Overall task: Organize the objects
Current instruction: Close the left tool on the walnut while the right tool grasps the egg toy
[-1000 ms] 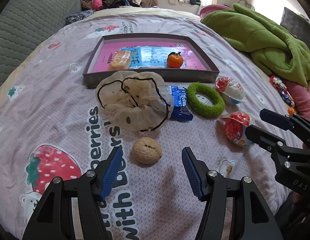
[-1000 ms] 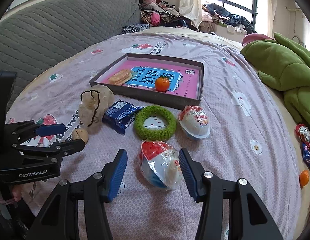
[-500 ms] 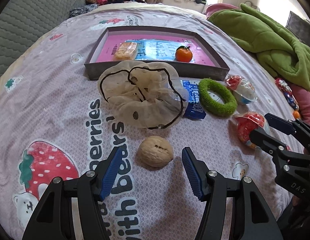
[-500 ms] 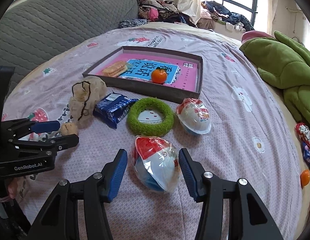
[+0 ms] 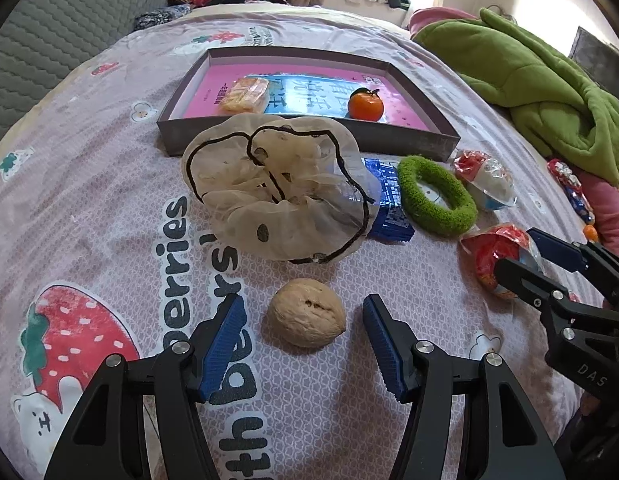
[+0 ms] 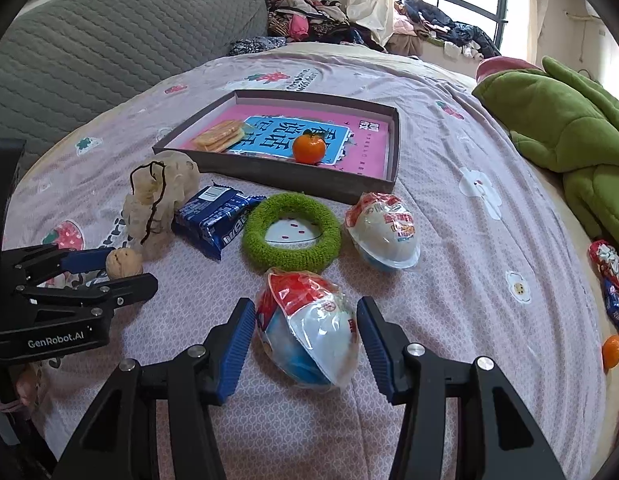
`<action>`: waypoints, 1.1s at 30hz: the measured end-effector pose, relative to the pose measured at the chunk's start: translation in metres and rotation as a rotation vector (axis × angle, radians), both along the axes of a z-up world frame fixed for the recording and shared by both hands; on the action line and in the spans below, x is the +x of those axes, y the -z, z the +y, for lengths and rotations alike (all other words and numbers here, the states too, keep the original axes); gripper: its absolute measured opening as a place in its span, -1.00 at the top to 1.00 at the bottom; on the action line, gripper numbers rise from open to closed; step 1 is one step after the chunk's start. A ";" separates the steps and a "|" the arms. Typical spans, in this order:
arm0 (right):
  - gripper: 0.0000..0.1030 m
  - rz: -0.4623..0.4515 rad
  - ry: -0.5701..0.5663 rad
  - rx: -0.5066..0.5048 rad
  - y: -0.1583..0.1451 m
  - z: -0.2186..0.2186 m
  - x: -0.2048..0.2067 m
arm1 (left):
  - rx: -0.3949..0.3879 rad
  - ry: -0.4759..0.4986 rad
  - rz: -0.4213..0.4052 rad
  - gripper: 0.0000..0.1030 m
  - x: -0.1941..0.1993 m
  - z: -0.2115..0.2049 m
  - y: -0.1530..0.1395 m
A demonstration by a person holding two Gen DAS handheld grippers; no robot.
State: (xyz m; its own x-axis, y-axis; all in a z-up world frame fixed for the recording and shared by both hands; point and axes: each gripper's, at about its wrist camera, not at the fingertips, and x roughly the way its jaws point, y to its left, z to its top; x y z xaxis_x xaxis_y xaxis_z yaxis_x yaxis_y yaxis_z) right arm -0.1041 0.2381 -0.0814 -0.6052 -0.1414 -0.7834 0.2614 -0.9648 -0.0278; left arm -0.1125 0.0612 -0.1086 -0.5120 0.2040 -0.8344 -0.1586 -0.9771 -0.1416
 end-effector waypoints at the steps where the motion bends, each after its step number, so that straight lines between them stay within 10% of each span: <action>1: -0.03 -0.001 -0.002 0.005 0.001 -0.001 0.000 | 0.004 0.000 0.000 -0.24 0.000 -0.001 0.000; 15: -0.02 -0.003 -0.010 0.001 0.001 -0.003 0.001 | 0.028 0.011 0.006 0.30 -0.001 -0.005 0.000; 33: -0.01 0.001 -0.023 -0.127 -0.010 0.007 0.003 | 0.040 0.024 0.033 0.30 0.008 -0.005 -0.015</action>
